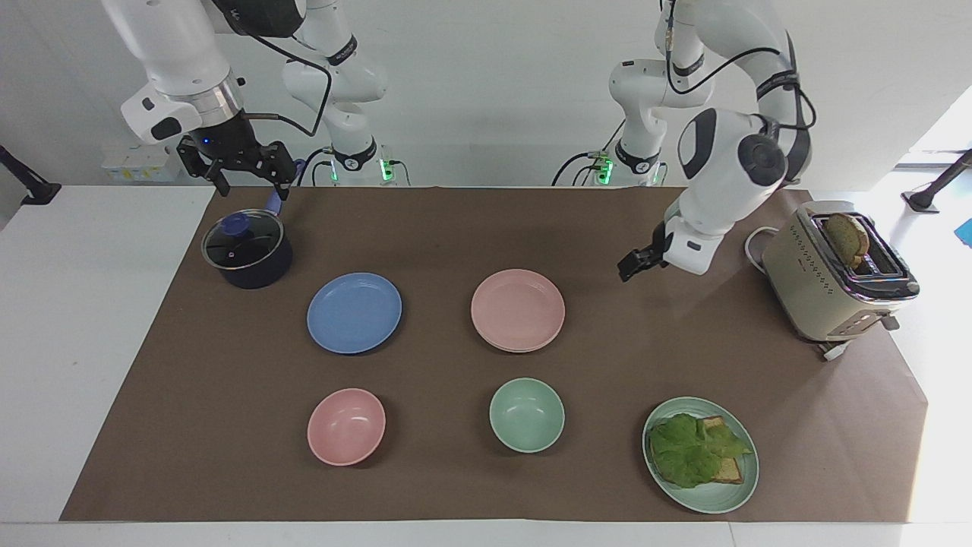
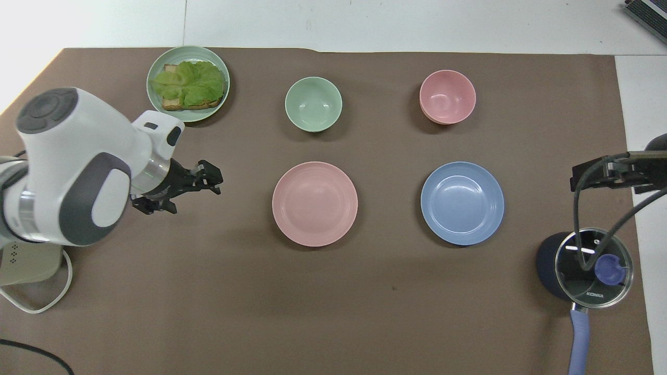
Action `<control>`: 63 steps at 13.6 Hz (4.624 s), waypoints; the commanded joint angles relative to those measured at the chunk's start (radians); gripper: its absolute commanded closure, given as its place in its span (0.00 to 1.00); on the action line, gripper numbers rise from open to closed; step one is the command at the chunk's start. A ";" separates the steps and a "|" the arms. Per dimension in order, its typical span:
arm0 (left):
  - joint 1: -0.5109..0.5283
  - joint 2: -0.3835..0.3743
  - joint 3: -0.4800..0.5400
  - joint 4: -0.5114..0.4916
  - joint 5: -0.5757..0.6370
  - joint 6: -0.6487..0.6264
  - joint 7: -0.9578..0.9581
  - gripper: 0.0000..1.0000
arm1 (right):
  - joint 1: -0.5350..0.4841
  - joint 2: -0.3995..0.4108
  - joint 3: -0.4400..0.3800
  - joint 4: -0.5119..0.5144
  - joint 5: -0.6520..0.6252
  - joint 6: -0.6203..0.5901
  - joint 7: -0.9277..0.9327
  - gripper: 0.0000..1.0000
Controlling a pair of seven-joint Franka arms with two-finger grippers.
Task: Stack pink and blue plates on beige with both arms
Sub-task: 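Open the left gripper and withdraw it to rest, then reach the right gripper to the rim of the blue plate, then close the right gripper on the blue plate rim, then carry the blue plate with the right gripper onto the pink plate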
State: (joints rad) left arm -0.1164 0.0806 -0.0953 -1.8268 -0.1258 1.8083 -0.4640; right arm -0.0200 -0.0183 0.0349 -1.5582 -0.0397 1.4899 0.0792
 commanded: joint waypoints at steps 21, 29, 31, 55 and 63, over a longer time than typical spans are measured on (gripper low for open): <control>0.184 -0.073 -0.004 0.369 0.146 -0.294 0.518 0.00 | -0.020 0.004 0.003 -0.540 -0.002 0.590 -0.006 0.00; 0.182 -0.073 -0.006 0.369 0.146 -0.294 0.518 0.00 | -0.031 0.122 0.005 -0.626 0.030 0.788 -0.041 0.05; 0.182 -0.073 -0.006 0.369 0.146 -0.294 0.518 0.00 | -0.050 0.159 0.005 -0.631 0.032 0.837 -0.045 0.13; 0.182 -0.073 -0.006 0.369 0.146 -0.294 0.519 0.00 | 0.098 0.004 0.031 -0.556 0.346 0.747 -0.003 1.00; 0.182 -0.073 -0.006 0.369 0.144 -0.296 0.519 0.00 | 0.388 0.099 0.031 -0.554 0.439 0.895 0.219 1.00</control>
State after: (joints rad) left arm 0.0533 0.0173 -0.0916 -1.4597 0.0079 1.5320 0.0402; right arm 0.3011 0.0331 0.0696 -2.1187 0.3737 2.3216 0.2416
